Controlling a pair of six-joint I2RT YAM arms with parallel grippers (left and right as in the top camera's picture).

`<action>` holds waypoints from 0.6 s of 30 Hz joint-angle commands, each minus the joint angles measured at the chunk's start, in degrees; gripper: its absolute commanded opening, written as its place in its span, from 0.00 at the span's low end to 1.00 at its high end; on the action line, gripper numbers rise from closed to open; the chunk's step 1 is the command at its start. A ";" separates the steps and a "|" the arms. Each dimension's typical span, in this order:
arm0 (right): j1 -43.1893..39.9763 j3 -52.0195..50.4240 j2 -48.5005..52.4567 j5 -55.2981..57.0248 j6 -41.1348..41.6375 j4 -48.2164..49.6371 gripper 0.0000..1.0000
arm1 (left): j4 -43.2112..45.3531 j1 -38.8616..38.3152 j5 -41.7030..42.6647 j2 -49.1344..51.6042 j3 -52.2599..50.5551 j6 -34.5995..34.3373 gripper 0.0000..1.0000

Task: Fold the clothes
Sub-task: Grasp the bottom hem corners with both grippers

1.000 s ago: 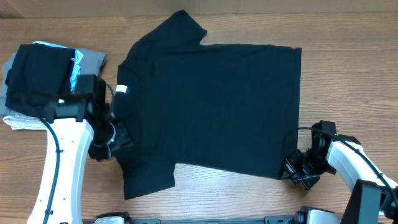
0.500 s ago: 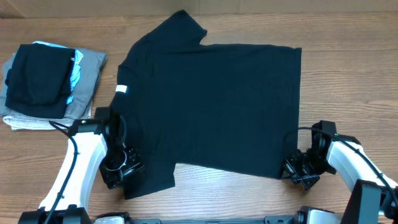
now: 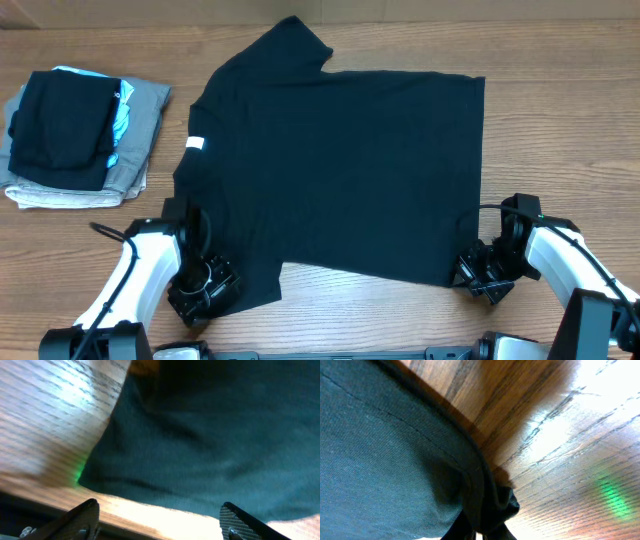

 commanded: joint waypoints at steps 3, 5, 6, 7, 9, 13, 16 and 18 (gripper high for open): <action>0.13 -0.70 0.13 2.89 -0.61 1.73 0.08 | 4.63 0.22 1.20 -0.22 -4.13 -3.41 0.72; 0.13 -0.70 0.13 2.89 -0.61 1.73 0.08 | 6.29 0.22 2.93 -0.22 -4.98 -3.78 0.64; 0.13 -0.70 0.13 2.86 -0.61 1.73 0.08 | 6.97 0.22 3.72 -0.20 -5.20 -3.76 0.61; 0.13 -0.70 0.13 2.56 -0.61 1.77 0.08 | 7.63 0.22 3.76 -0.20 -5.29 -3.78 0.56; 0.13 -0.70 0.13 1.77 -0.63 1.92 0.08 | 8.74 0.22 4.02 -0.20 -5.29 -3.74 0.40; 0.13 -0.70 0.13 1.18 -0.63 1.90 0.08 | 9.31 0.22 4.15 -0.20 -5.29 -3.74 0.12; 0.13 -0.70 0.13 1.18 -0.61 1.90 0.08 | 9.09 0.22 4.28 -0.20 -5.29 -2.97 0.04; 0.13 -0.68 0.13 1.22 -0.63 1.97 0.04 | 9.07 0.22 5.07 -0.20 -5.27 -1.18 0.04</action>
